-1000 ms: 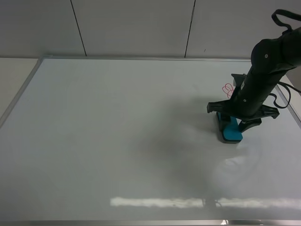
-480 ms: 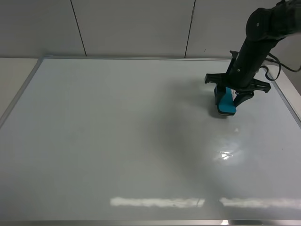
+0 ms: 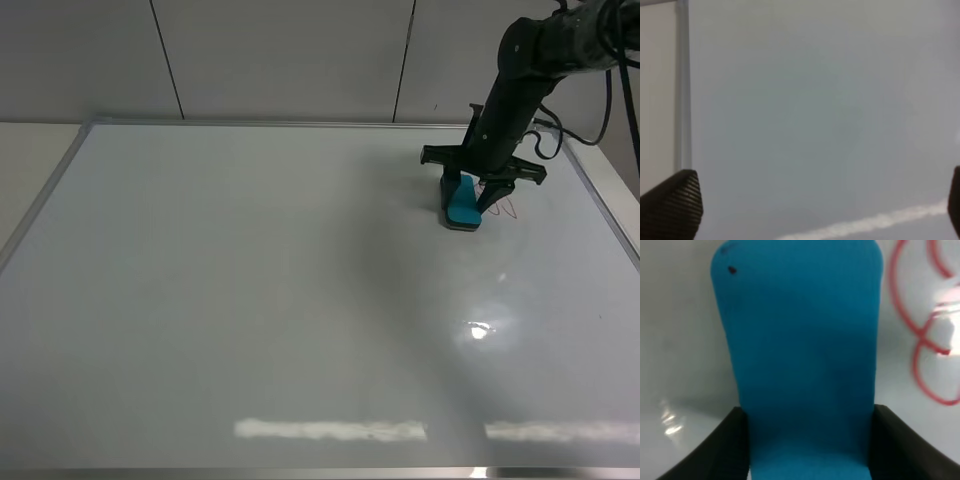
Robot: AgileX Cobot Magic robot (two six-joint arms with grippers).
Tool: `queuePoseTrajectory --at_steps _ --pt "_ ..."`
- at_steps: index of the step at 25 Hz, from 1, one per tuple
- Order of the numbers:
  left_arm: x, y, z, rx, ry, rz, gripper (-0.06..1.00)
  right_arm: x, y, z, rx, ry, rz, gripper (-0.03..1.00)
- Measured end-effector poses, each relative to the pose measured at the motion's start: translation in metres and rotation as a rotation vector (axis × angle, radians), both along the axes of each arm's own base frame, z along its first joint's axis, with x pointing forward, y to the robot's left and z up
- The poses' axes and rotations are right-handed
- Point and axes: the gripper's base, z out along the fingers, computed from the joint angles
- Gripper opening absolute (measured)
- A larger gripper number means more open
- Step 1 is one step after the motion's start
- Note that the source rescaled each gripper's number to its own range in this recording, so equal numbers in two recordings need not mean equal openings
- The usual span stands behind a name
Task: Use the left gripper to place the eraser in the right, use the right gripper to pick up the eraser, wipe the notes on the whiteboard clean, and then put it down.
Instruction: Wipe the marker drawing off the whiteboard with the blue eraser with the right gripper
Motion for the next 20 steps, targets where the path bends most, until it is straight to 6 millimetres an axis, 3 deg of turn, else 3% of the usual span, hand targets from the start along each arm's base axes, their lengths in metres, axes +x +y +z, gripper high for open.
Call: queuePoseTrajectory --at_steps 10,16,20 --pt "0.000 0.000 0.000 0.000 0.000 0.000 1.00 0.001 -0.071 -0.001 -0.052 0.057 -0.100 0.05" --pt "0.000 0.000 0.000 0.000 0.000 0.000 1.00 0.001 -0.073 -0.002 -0.051 0.055 -0.105 0.05" --pt "0.000 0.000 0.000 0.000 0.000 0.000 1.00 0.011 -0.044 -0.002 -0.033 0.029 -0.028 0.05"
